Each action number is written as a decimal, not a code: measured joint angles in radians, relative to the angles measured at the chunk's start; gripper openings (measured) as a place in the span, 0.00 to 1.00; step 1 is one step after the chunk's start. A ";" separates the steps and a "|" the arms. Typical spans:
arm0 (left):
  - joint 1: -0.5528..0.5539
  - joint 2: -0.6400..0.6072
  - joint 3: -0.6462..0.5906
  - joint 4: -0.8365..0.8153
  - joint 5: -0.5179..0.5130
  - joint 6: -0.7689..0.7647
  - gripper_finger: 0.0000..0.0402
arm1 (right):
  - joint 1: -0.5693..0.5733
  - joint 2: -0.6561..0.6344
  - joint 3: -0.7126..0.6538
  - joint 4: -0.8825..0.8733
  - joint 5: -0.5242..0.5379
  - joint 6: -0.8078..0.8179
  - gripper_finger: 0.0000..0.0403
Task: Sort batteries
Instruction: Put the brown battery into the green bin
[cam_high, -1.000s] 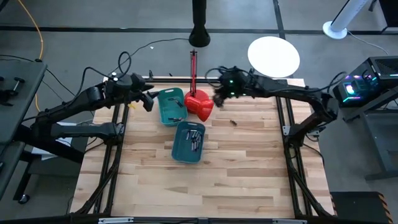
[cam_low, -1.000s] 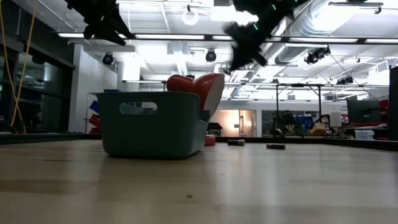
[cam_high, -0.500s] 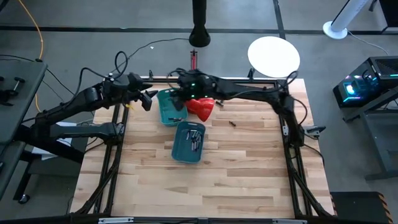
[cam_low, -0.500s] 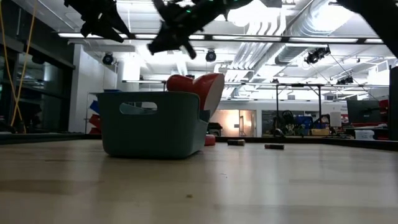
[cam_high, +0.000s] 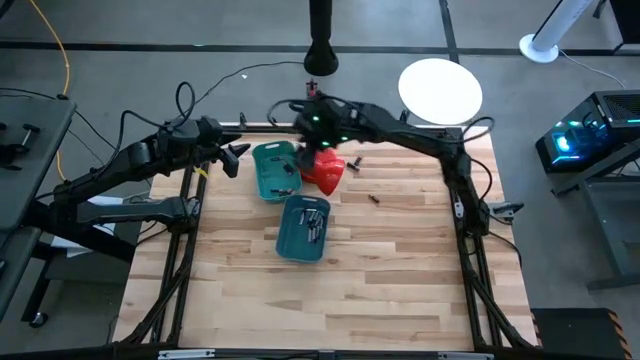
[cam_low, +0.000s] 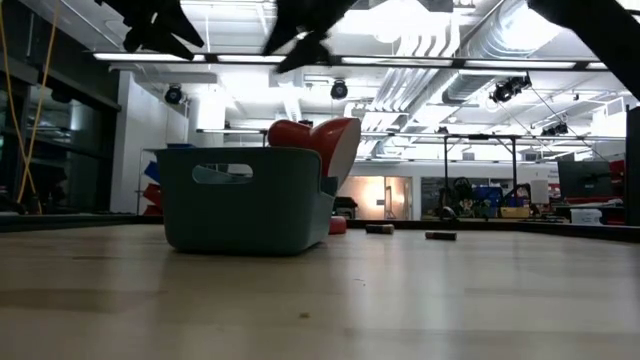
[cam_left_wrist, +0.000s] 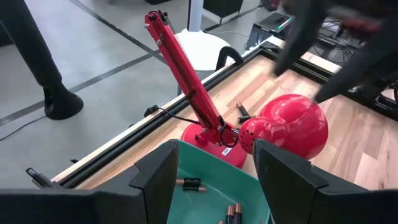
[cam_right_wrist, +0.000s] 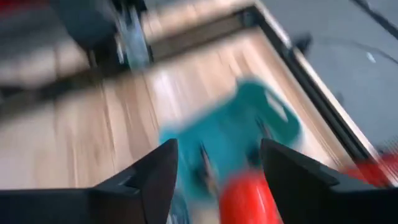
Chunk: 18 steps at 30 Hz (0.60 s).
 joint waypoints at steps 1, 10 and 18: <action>0.000 0.000 0.000 0.000 0.000 0.000 0.50 | 0.006 -0.017 0.015 -0.090 0.021 -0.023 0.56; 0.000 0.000 0.000 0.000 0.000 -0.001 0.50 | 0.084 -0.237 -0.209 -0.484 0.163 -0.039 0.56; 0.000 0.000 0.000 0.002 0.000 -0.026 0.50 | 0.045 -0.605 -0.923 -0.129 0.166 0.181 0.56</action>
